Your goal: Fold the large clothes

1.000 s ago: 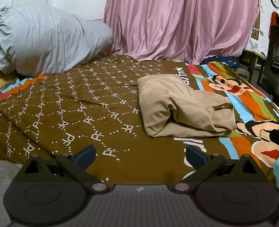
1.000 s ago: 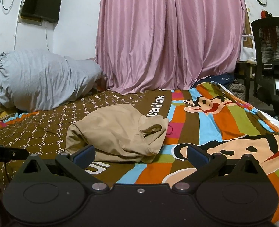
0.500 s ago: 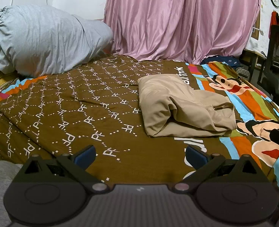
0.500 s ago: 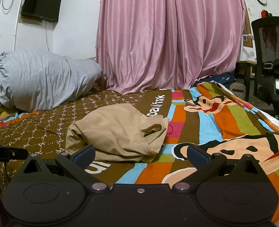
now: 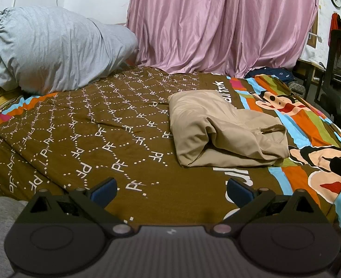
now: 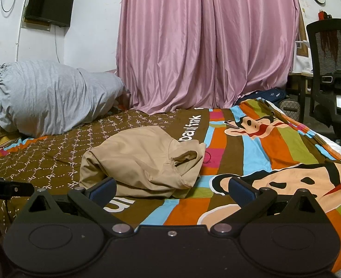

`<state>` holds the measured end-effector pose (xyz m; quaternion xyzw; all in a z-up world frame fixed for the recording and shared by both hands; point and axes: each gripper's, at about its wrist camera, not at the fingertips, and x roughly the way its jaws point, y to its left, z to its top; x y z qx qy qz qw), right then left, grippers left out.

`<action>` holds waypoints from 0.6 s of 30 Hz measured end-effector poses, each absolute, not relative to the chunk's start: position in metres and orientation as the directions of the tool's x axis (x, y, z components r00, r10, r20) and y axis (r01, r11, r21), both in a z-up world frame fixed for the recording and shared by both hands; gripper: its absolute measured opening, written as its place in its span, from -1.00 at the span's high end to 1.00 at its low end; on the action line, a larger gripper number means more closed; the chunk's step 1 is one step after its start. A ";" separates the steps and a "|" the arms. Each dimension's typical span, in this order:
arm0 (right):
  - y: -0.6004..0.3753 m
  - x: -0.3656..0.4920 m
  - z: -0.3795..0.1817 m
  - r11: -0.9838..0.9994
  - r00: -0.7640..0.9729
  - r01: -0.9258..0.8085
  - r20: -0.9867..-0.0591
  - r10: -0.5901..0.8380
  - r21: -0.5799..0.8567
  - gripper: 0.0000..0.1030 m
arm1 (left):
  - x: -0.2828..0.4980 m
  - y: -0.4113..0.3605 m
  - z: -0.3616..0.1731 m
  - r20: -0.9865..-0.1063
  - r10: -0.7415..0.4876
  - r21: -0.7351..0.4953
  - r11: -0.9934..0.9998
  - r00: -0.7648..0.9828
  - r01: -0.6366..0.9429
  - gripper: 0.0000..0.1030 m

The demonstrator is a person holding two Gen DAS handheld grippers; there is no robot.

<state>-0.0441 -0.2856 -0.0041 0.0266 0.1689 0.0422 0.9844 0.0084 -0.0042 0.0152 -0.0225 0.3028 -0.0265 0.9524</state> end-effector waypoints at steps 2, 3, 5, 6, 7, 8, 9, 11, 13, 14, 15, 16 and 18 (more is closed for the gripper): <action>-0.286 -0.044 -0.004 0.995 0.939 -0.075 -0.331 0.093 0.066 -0.99 | 0.008 -0.004 0.015 -0.576 -0.064 -0.059 0.998 0.815 0.036 -0.99; -0.286 -0.044 -0.004 0.995 0.939 -0.075 -0.331 0.093 0.067 -0.99 | 0.008 -0.004 0.015 -0.576 -0.064 -0.059 0.998 0.815 0.036 -0.99; -0.286 -0.044 -0.004 0.995 0.939 -0.074 -0.331 0.092 0.067 -0.99 | 0.008 -0.004 0.015 -0.576 -0.064 -0.059 0.998 0.815 0.037 -0.99; -0.286 -0.044 -0.004 0.995 0.939 -0.075 -0.331 0.093 0.067 -0.99 | 0.008 -0.004 0.015 -0.576 -0.064 -0.059 0.998 0.815 0.037 -0.99; -0.286 -0.044 -0.004 0.995 0.939 -0.074 -0.331 0.093 0.067 -0.99 | 0.009 -0.004 0.015 -0.576 -0.064 -0.059 0.998 0.815 0.037 -0.99; -0.286 -0.044 -0.004 0.995 0.939 -0.075 -0.331 0.093 0.067 -0.99 | 0.008 -0.004 0.015 -0.576 -0.064 -0.058 0.998 0.815 0.037 -0.99; -0.286 -0.044 -0.004 0.995 0.939 -0.075 -0.331 0.093 0.067 -0.99 | 0.008 -0.004 0.015 -0.576 -0.064 -0.058 0.998 0.815 0.037 -0.99; -0.286 -0.044 -0.003 0.995 0.939 -0.075 -0.331 0.093 0.067 -0.99 | 0.008 -0.005 0.016 -0.576 -0.064 -0.058 0.998 0.815 0.037 -0.99; -0.287 -0.044 -0.003 0.995 0.939 -0.075 -0.331 0.093 0.067 -0.99 | 0.008 -0.005 0.016 -0.576 -0.064 -0.058 0.998 0.815 0.037 -0.99; -0.287 -0.044 -0.003 0.995 0.939 -0.075 -0.331 0.093 0.067 -0.99 | 0.008 -0.005 0.016 -0.576 -0.064 -0.058 0.998 0.815 0.037 -0.99; -0.287 -0.044 -0.003 0.995 0.939 -0.075 -0.332 0.093 0.068 -0.99 | 0.008 -0.005 0.016 -0.576 -0.064 -0.058 0.998 0.815 0.037 -0.99; -0.287 -0.044 -0.003 0.995 0.939 -0.075 -0.332 0.093 0.068 -0.99 | 0.008 -0.005 0.016 -0.577 -0.064 -0.058 0.998 0.815 0.037 -0.99; -0.287 -0.044 -0.003 0.995 0.939 -0.075 -0.331 0.093 0.068 -0.99 | 0.009 -0.005 0.016 -0.576 -0.064 -0.058 0.998 0.815 0.037 -0.99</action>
